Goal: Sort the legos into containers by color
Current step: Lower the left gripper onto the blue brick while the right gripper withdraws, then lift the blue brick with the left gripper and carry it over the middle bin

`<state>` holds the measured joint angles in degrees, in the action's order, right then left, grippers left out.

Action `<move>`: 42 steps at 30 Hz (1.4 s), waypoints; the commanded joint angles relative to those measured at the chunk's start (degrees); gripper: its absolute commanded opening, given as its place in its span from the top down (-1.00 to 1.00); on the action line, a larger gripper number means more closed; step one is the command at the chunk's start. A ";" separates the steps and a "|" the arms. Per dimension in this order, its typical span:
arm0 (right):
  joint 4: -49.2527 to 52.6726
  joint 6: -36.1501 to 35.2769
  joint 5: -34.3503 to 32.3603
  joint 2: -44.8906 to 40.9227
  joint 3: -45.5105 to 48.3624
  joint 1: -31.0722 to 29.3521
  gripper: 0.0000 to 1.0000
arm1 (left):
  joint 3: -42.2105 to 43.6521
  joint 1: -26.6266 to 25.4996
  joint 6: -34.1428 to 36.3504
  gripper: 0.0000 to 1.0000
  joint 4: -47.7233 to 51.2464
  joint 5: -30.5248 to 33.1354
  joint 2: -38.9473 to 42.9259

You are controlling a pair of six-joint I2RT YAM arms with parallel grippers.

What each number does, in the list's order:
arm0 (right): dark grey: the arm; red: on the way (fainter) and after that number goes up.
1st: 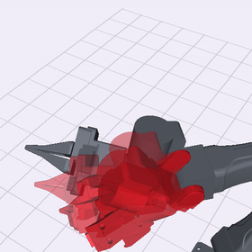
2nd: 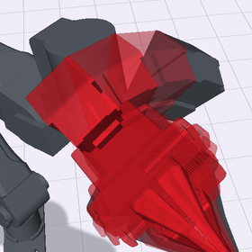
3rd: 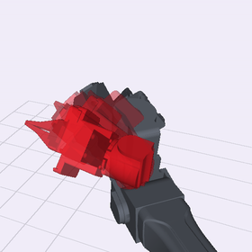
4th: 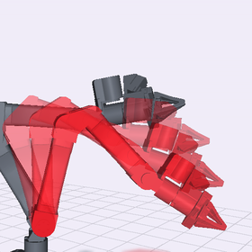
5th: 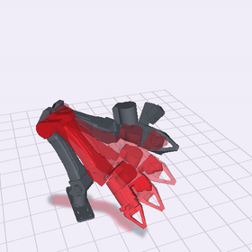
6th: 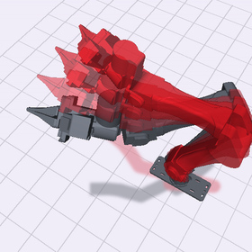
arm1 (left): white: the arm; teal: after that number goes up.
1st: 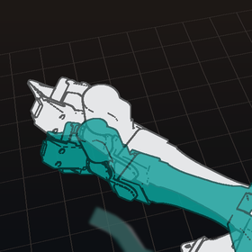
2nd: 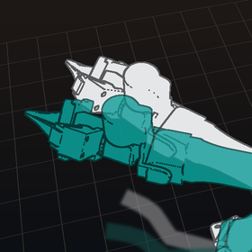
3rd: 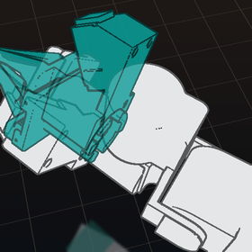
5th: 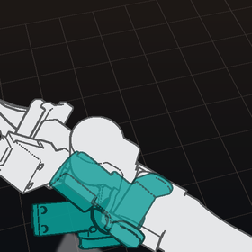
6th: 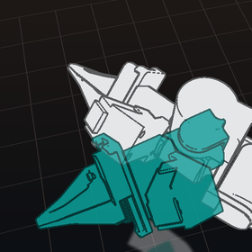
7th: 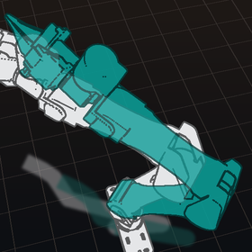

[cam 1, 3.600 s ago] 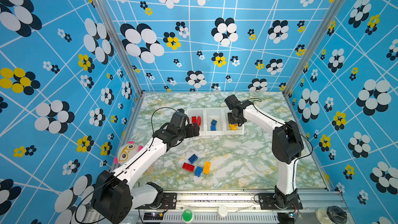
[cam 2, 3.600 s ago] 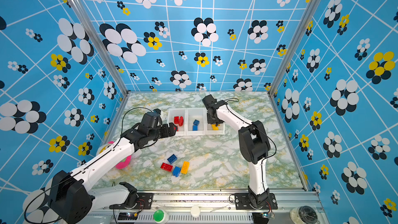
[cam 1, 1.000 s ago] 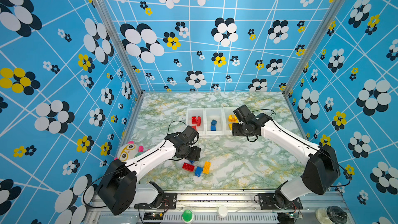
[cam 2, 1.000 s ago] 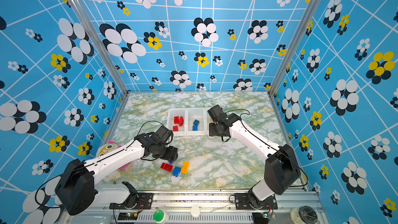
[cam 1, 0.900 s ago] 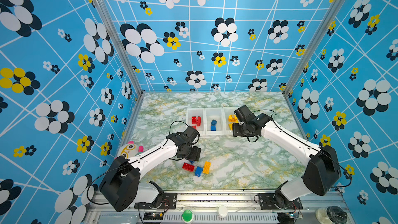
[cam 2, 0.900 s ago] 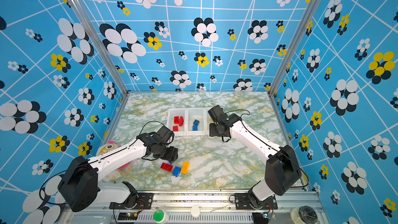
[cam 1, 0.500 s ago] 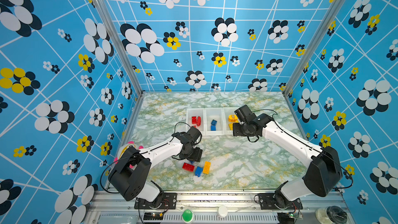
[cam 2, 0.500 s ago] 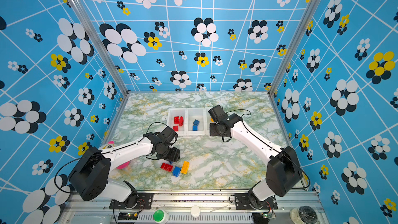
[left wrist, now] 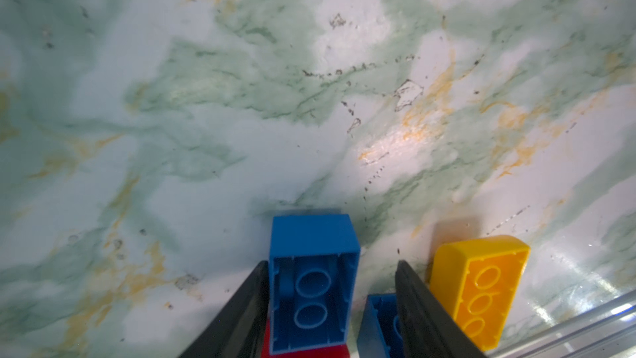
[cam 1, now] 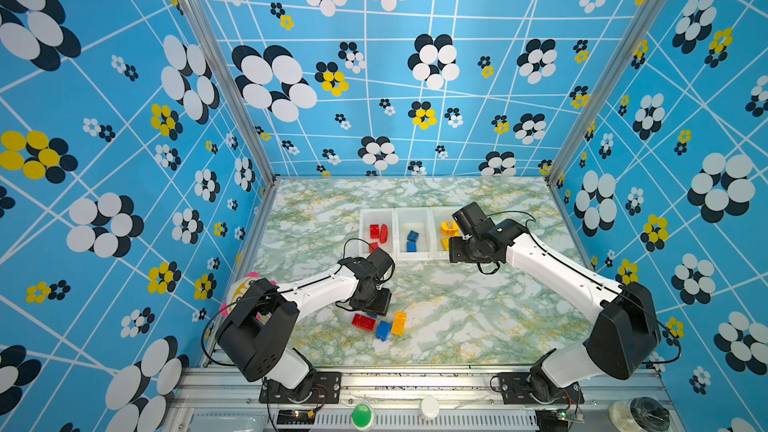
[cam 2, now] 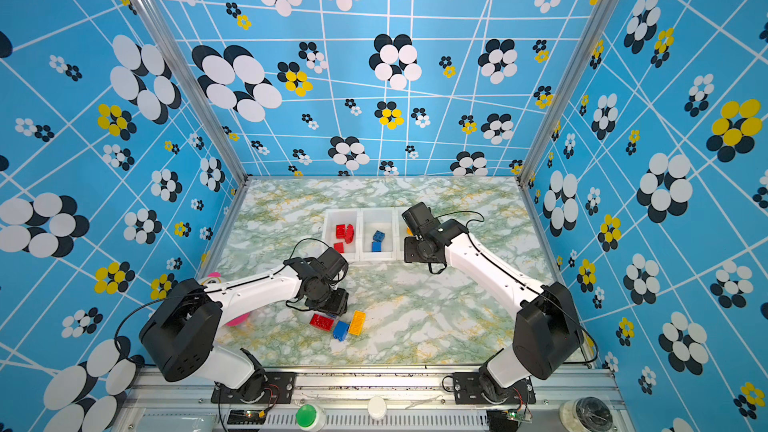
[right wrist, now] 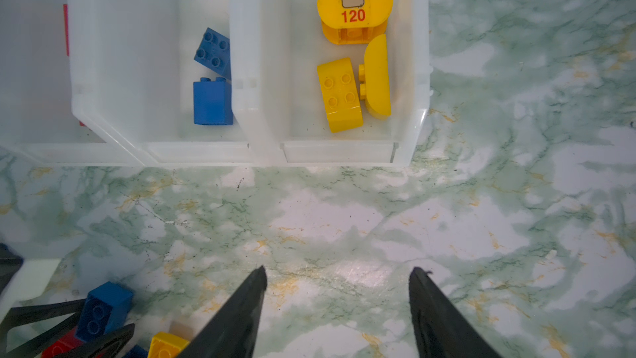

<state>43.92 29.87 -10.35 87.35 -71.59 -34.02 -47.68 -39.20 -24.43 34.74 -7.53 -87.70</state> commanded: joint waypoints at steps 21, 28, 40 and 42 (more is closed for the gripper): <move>-1.81 5.23 1.81 -7.25 8.62 -0.43 -0.54 | -0.78 -1.52 -1.37 0.42 2.07 5.51 -0.08; -3.12 6.82 3.11 -8.96 11.90 -0.43 -0.63 | -3.17 -1.87 -1.96 0.44 3.65 7.01 3.15; -3.71 7.91 3.77 -10.35 13.58 -0.37 -0.72 | -13.84 -2.28 -1.51 0.46 3.69 7.54 4.02; -3.67 7.93 3.84 -10.45 13.49 -0.43 -0.72 | -16.13 -2.21 -1.40 0.46 3.19 7.53 2.89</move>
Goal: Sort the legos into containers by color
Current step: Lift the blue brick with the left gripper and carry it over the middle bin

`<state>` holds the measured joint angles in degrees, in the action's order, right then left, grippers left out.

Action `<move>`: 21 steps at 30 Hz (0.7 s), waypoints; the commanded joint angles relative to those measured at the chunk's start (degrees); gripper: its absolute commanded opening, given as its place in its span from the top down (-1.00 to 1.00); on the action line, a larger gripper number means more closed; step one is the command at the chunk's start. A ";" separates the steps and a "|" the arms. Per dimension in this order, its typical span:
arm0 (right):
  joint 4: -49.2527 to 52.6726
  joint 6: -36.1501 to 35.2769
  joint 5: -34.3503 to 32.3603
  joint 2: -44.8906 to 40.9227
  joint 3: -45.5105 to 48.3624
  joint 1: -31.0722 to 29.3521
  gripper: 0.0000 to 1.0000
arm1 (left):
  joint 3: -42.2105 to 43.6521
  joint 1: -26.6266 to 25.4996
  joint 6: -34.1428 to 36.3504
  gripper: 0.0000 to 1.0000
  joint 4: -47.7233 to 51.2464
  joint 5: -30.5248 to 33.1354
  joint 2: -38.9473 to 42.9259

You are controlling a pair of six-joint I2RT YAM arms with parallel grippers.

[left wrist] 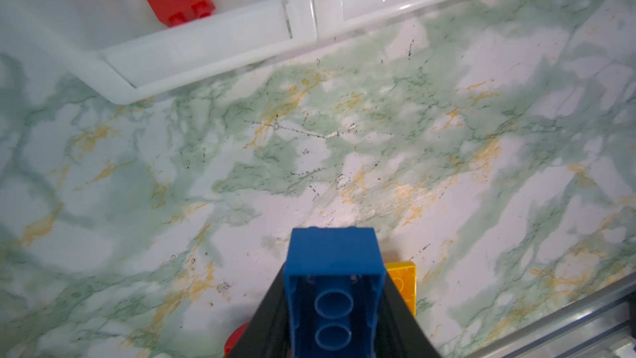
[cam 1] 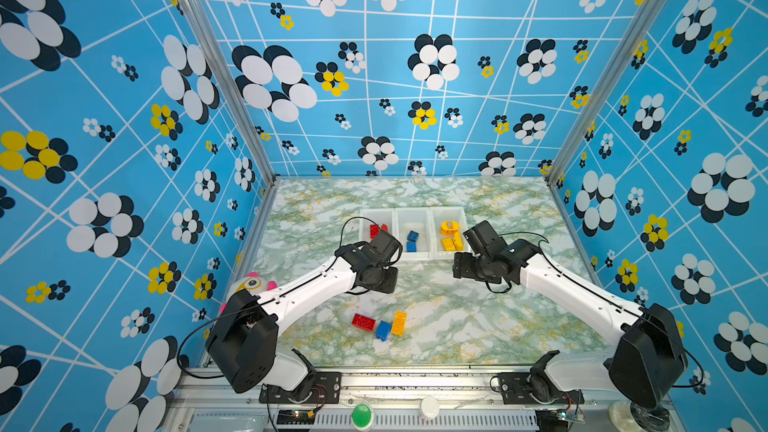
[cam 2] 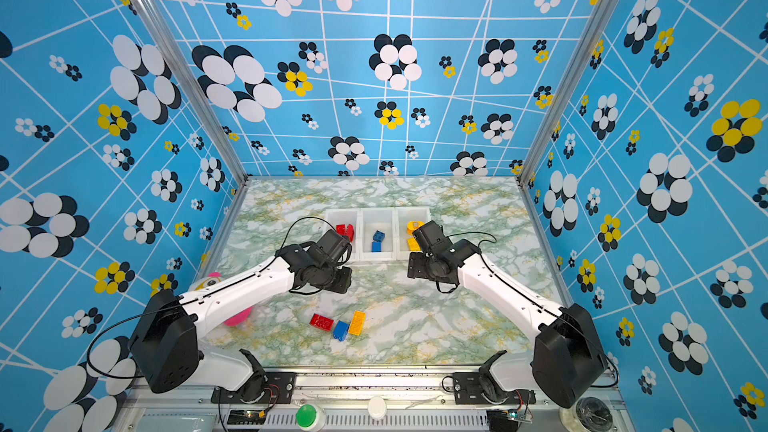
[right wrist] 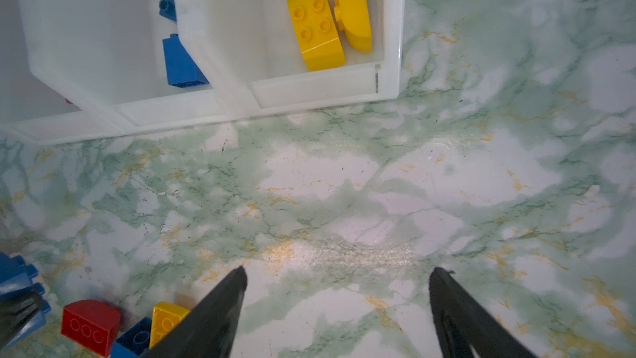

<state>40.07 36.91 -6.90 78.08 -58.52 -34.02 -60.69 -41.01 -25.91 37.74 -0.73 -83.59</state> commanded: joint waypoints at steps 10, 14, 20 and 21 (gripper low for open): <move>-0.27 1.28 0.30 -1.36 0.98 -0.39 -0.72 | -14.19 -0.21 0.61 0.47 -3.84 2.29 -9.37; -0.32 1.24 0.32 -1.36 0.94 -0.42 -0.72 | -18.22 0.47 0.77 0.48 -5.45 2.81 -13.43; -0.43 1.33 0.33 -1.45 1.18 -0.41 -0.73 | -25.28 1.40 2.04 0.48 -5.86 4.62 -20.07; -0.47 1.33 0.44 -1.47 1.12 -0.43 -0.73 | -26.33 1.56 2.19 0.49 -5.60 5.28 -21.24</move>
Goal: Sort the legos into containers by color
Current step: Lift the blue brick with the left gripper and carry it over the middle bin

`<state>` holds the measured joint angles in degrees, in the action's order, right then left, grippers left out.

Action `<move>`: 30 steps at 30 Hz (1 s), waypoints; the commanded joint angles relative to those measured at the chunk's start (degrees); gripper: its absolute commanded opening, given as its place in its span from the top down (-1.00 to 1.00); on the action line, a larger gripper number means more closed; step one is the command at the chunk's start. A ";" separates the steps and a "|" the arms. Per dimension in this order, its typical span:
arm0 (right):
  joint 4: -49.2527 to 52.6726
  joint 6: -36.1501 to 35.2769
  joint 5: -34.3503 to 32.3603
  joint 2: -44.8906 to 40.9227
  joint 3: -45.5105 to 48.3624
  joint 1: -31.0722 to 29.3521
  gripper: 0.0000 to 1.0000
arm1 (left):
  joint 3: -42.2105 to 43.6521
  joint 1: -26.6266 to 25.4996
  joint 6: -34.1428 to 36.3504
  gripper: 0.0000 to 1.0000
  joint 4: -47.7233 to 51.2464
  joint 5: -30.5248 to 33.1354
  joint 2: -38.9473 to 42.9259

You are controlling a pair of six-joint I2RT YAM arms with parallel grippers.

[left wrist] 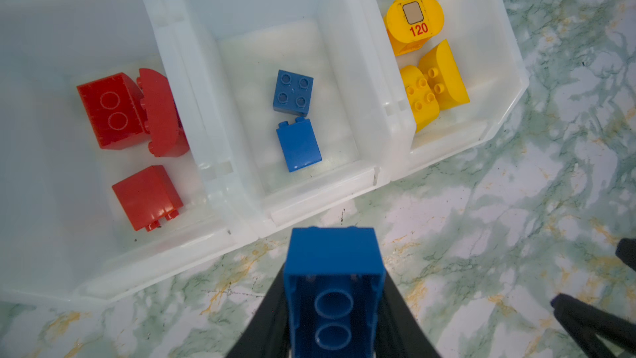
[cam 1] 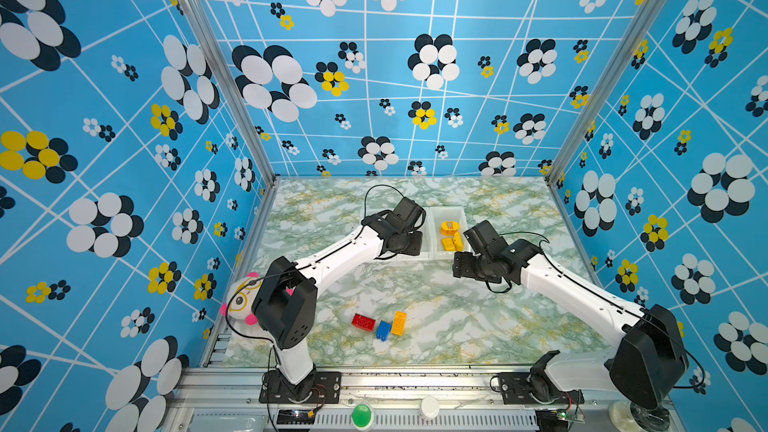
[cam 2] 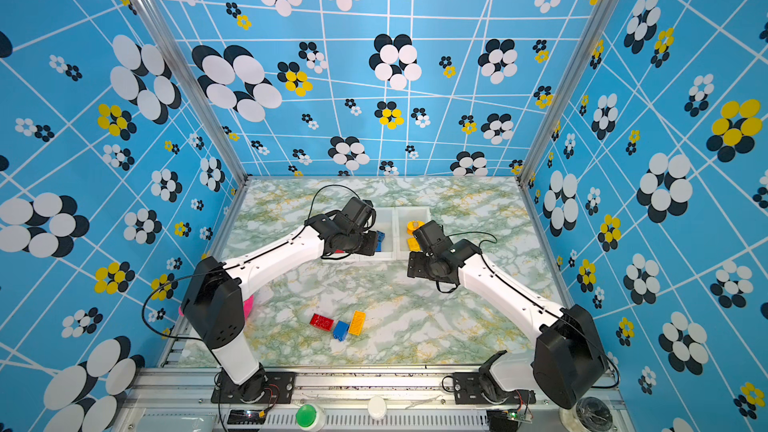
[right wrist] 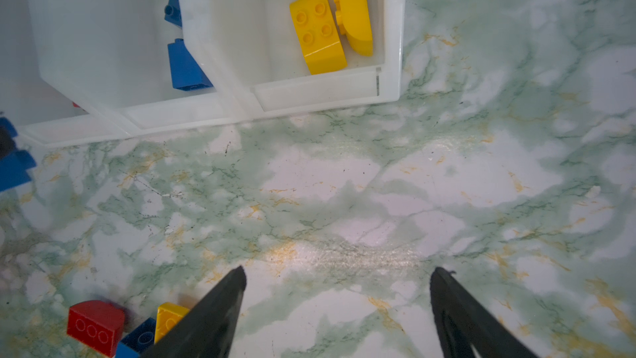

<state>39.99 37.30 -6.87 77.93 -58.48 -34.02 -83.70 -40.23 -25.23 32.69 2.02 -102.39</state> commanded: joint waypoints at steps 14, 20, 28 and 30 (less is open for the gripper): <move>0.27 0.52 -0.10 -1.46 -0.18 -0.34 -0.75 | -14.81 3.05 -0.90 0.48 1.41 9.89 -16.97; 0.49 0.58 -0.15 -1.99 0.11 -0.34 -0.75 | -16.07 3.18 -1.11 0.31 1.32 11.68 -19.07; 0.68 0.58 -0.16 -2.08 -0.15 -0.34 -0.76 | -15.75 3.21 -1.11 -0.29 0.71 11.86 -18.07; 0.68 0.59 -0.15 -2.08 -0.23 -0.32 -0.76 | -15.58 3.18 -1.09 -0.31 0.38 11.38 -17.64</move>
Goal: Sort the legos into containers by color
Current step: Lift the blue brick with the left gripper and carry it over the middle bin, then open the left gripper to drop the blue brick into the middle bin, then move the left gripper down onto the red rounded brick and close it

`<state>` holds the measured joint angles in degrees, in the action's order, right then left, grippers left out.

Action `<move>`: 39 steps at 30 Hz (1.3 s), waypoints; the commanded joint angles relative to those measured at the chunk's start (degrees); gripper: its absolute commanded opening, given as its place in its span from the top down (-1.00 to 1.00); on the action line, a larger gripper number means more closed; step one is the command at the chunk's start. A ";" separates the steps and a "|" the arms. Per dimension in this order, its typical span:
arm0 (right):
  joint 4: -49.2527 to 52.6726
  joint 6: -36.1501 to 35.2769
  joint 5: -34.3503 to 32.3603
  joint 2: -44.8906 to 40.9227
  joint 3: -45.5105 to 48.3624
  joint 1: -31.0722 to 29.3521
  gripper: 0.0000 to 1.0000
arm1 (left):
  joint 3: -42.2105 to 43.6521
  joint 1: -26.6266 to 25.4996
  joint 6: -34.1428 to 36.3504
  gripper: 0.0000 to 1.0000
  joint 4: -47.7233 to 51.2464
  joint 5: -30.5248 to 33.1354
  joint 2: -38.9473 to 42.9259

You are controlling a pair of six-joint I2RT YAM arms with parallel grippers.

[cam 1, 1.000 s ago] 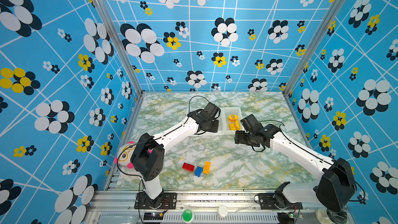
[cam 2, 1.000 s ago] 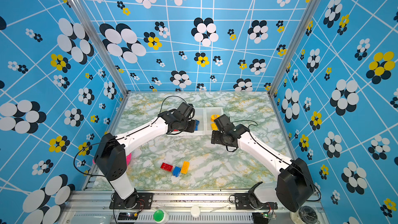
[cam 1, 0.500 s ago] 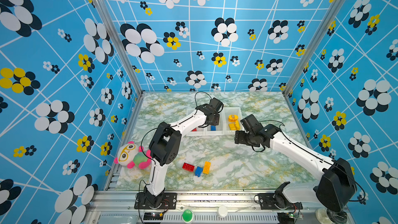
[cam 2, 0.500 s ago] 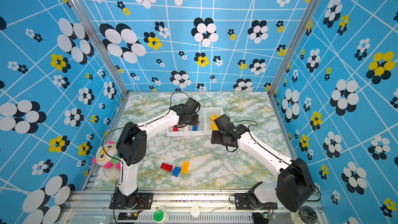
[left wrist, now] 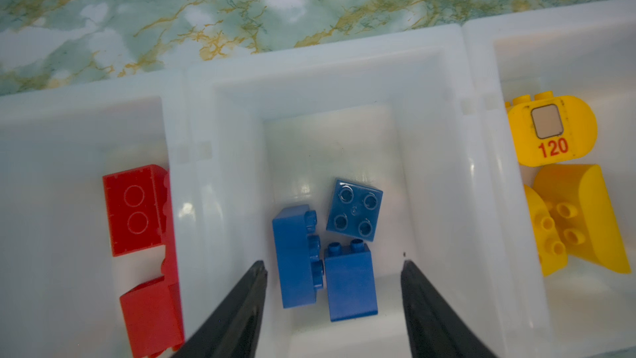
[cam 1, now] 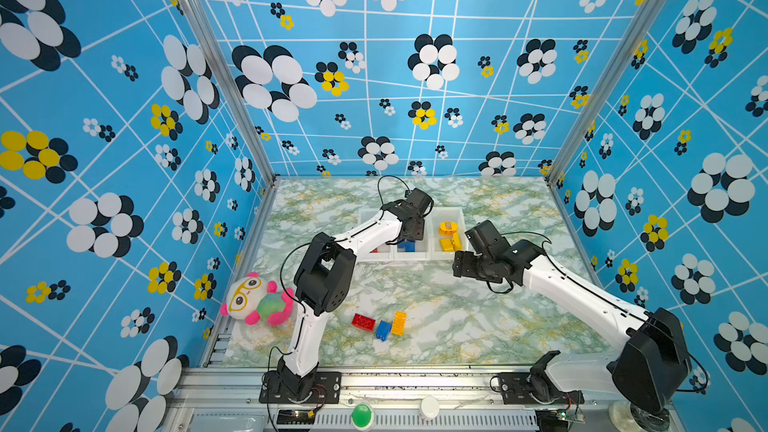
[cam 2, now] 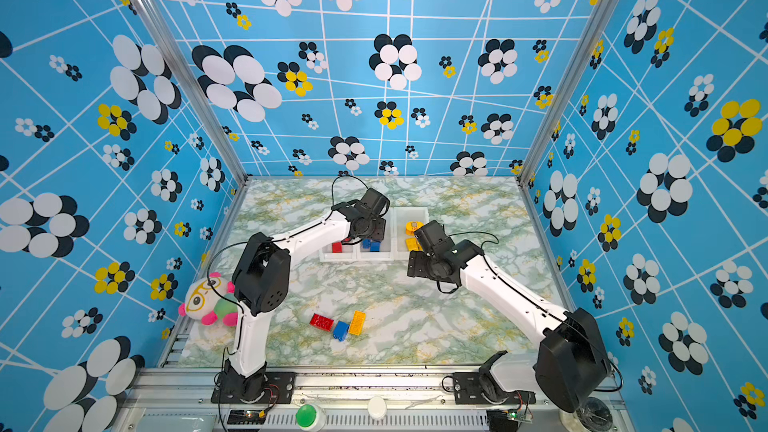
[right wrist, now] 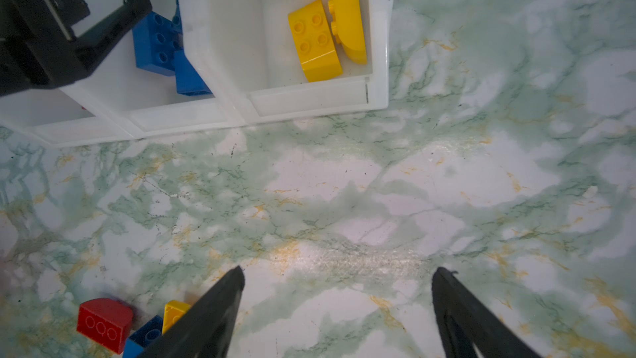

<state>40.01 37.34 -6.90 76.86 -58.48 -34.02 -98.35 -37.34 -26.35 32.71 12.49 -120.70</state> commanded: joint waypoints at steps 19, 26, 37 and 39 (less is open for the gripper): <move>1.55 0.45 -0.35 -1.36 -0.79 -0.34 -0.77 | 11.27 -1.31 -2.51 -0.39 -5.75 -6.49 13.27; 1.39 0.46 0.01 -1.54 -0.69 -0.34 -0.77 | 21.58 -2.53 -4.66 -0.39 -5.81 -7.25 22.14; 1.27 0.63 0.55 -1.80 -0.19 -0.38 -0.77 | 34.94 -5.24 -13.93 -0.43 -0.16 -3.06 36.47; 1.05 0.72 0.66 -1.95 0.07 -0.46 -0.77 | 36.79 -5.81 -16.02 -0.44 1.35 -2.24 38.97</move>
<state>40.05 37.34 -6.87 76.23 -58.48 -34.02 -63.75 -42.33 -38.11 30.02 7.62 -84.97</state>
